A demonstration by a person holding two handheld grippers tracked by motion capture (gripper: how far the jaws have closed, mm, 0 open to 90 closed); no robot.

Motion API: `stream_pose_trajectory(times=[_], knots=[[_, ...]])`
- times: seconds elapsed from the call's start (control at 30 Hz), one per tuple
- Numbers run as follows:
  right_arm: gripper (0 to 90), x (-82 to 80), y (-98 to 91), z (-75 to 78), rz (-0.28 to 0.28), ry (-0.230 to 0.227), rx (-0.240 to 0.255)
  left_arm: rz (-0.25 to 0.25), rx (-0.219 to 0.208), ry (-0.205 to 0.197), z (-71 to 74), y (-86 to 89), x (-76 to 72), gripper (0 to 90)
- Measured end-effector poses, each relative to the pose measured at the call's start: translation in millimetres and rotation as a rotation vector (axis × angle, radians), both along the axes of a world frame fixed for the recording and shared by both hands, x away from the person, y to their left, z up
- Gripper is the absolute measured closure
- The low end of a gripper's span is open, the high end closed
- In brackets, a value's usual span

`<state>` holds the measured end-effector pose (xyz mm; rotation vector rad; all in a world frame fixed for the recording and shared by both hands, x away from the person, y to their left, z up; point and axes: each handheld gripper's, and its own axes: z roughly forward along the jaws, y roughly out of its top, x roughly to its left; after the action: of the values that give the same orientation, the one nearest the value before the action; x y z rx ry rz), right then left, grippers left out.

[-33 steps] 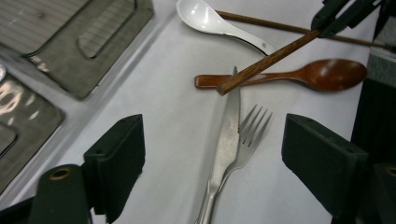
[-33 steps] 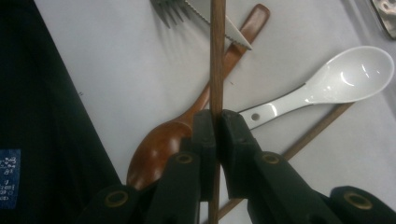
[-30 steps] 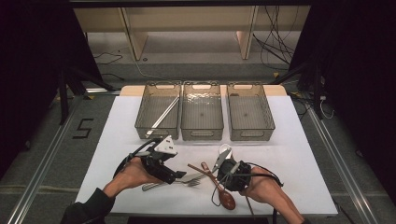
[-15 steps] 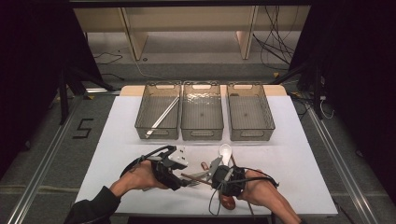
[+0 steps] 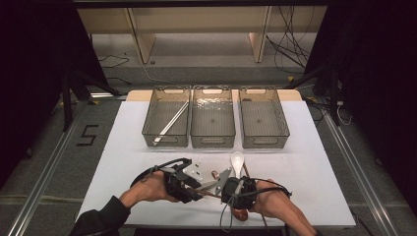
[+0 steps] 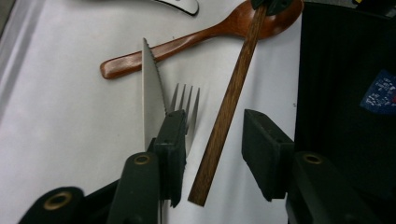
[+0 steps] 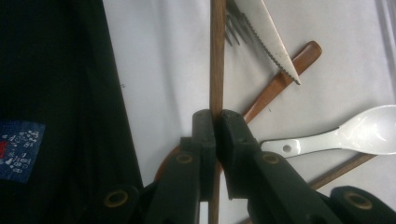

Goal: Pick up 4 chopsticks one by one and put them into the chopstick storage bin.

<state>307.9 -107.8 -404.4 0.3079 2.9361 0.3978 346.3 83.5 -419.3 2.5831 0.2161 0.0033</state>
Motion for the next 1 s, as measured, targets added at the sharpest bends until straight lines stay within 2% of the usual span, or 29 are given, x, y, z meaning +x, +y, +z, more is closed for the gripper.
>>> stream_pose_trajectory(times=[0.1, 0.4, 0.6, 0.7, 0.77, 0.83, 0.93, 0.97, 1.0], knots=[[85.3, -0.1, -0.3, -0.2, 0.023, -0.003, 0.002, -0.017, 0.001, 0.003, -0.2, -0.8, -1.2, 64.1], [85.3, -2.4, 1.2, -2.1, 0.041, 0.002, -0.004, -0.059, 0.017, 0.013, -1.6, -1.8, -3.0, 74.4], [85.2, -3.6, 2.2, -4.5, 0.07, 0.007, -0.005, -0.113, 0.03, 0.016, -3.0, -1.9, -5.1, 78.7], [84.9, -4.0, 1.8, -4.0, 0.08, 0.009, -0.013, -0.14, 0.02, 0.018, -3.1, -1.1, -6.1, 80.5], [83.9, -3.6, 1.3, -3.9, 0.073, 0.003, -0.008, -0.166, 0.016, 0.004, -2.2, -0.7, -7.2, 82.0], [82.6, -1.1, -0.6, -2.8, 0.054, 0.012, 0.004, -0.15, -0.001, 0.018, -2.3, -0.1, -6.1, 82.5], [80.5, 2.6, -3.1, 0.5, 0.02, 0.008, 0.02, -0.138, -0.01, 0.012, -0.3, 1.7, -4.9, 82.8], [77.8, 4.0, -4.5, 1.9, 0.017, 0.01, 0.026, -0.128, -0.009, 0.006, 0.6, 2.1, -4.8, 82.8], [71.4, 4.5, -5.5, 2.8, -0.015, -0.001, 0.044, -0.11, -0.009, 0.0, 1.3, 2.8, -3.9, 82.8]])
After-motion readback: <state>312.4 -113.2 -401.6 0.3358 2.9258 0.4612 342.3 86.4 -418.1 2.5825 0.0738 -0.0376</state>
